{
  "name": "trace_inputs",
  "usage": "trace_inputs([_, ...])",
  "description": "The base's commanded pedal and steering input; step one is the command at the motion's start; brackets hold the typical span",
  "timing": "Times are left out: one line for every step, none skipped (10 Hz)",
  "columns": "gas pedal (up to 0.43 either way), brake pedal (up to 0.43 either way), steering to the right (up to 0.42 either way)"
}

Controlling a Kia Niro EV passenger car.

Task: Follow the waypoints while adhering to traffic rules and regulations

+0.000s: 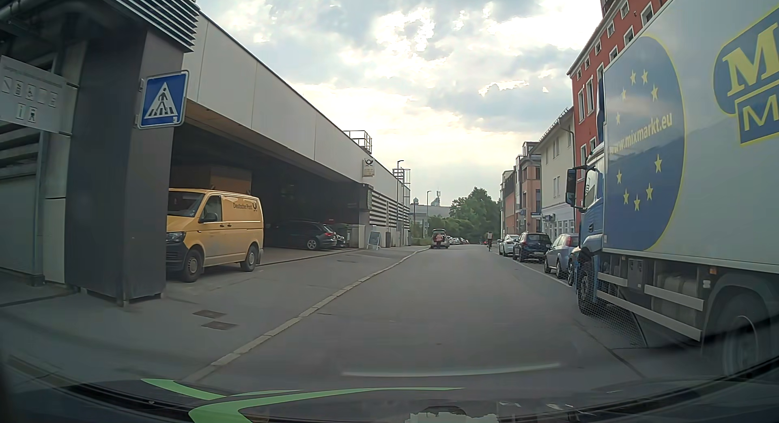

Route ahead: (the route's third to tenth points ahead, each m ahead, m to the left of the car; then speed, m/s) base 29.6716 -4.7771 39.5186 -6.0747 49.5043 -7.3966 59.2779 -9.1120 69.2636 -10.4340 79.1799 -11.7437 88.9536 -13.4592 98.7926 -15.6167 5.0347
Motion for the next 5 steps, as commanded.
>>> trace_inputs([0.209, 0.000, 0.096])
trace_inputs([0.189, 0.000, 0.091])
trace_inputs([0.189, 0.000, 0.089])
trace_inputs([0.189, 0.000, 0.085])
trace_inputs([0.189, 0.000, 0.083])
